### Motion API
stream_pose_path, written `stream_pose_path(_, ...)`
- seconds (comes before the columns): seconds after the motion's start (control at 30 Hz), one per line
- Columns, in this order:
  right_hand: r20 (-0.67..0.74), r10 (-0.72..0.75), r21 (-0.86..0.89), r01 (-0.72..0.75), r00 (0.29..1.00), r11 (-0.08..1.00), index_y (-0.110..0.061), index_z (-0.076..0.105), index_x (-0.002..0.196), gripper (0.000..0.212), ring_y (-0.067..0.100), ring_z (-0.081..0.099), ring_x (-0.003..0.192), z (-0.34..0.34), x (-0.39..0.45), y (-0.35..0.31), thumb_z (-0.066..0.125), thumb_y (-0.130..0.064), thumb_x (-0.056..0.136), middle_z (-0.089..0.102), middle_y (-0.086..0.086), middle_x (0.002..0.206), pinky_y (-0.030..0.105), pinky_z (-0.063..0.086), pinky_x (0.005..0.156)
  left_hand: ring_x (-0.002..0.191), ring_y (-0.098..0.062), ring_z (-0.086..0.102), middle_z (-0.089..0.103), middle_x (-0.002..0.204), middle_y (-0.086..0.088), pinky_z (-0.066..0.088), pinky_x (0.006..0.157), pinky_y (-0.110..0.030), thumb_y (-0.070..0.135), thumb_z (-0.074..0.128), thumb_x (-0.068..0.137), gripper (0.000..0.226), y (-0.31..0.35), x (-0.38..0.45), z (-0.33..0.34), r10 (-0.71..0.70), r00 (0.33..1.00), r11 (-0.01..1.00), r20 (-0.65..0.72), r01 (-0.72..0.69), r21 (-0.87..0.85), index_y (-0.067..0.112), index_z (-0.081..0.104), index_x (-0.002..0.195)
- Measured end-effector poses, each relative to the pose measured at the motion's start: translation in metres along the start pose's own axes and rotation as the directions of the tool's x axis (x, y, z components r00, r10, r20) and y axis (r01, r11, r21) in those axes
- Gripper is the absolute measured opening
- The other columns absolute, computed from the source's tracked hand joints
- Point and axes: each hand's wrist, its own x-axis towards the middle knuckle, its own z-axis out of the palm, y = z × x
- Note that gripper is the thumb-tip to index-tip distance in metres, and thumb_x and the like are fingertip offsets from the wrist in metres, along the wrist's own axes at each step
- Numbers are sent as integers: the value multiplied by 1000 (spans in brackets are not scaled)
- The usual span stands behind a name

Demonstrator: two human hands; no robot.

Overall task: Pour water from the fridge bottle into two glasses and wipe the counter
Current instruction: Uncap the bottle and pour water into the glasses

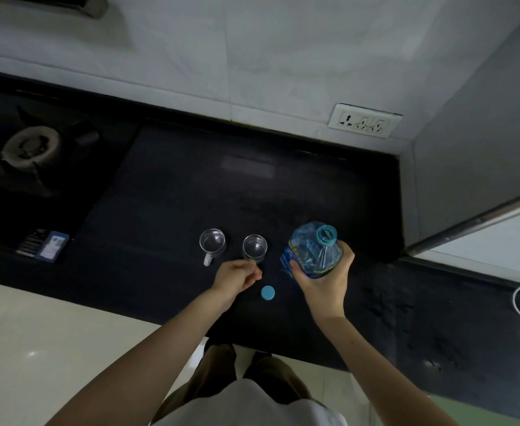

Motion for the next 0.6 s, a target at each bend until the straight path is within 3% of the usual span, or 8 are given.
stream_pose_path(0.27, -8, 7, -6, -7, 1000, 1000, -38, 30, 126, 88, 4, 50, 120, 0, -1, -2, 88, -15, 65, 46, -3, 129, 18, 49, 92, 77, -14, 67, 71, 88, -12, 52, 70, -20, 21, 53, 97, 20, -2, -3, -4, -49, 998, 999, 42, 48, 23, 5, 64, 97)
stream_pose_path(0.33, -9, 3, -15, -3, 1000, 1000, -38, 30, 127, 89, 5, 50, 122, 0, -1, -2, 88, -16, 65, 45, -3, 131, 19, 48, 93, 69, -14, 67, 71, 85, -14, 52, 62, -18, 21, 56, 96, 18, -2, -6, -4, -27, 1000, 998, 13, 26, 52, 6, 59, 105)
stream_pose_path(0.4, -8, 9, -17, -10, 1000, 1000, -38, 29, 129, 90, 6, 49, 123, 0, -2, -2, 88, -15, 65, 44, -3, 132, 22, 48, 95, 60, -13, 65, 70, 78, -14, 50, 53, -18, 20, 60, 93, 23, -4, -12, -5, 68, 996, 980, -49, -57, 191, 6, 52, 110)
stream_pose_path(0.47, -3, 27, 2, -27, 1000, 1000, -37, 29, 131, 91, 5, 48, 124, 1, -3, -3, 88, -14, 66, 44, -4, 133, 22, 48, 96, 57, -11, 62, 67, 71, -8, 48, 54, -19, 22, 64, 90, 26, -7, -22, -9, 271, 961, 844, -46, -215, 491, 10, 48, 107)
stream_pose_path(0.53, 7, 33, 12, -33, 999, 999, -37, 28, 132, 91, 6, 48, 124, 1, -3, -5, 88, -15, 66, 43, -4, 134, 23, 48, 96, 63, -7, 60, 63, 73, 0, 47, 59, -20, 27, 65, 88, 27, -8, -34, -12, 430, 895, 561, 122, -371, 740, 17, 47, 107)
stream_pose_path(0.6, 11, 43, 28, -43, 999, 999, -36, 28, 132, 92, 7, 48, 124, 2, -3, -5, 88, -14, 66, 44, -4, 134, 22, 49, 94, 77, -5, 57, 60, 91, 5, 48, 70, -21, 30, 63, 89, 30, -10, -44, -8, 449, 839, 326, 308, -475, 817, 20, 49, 113)
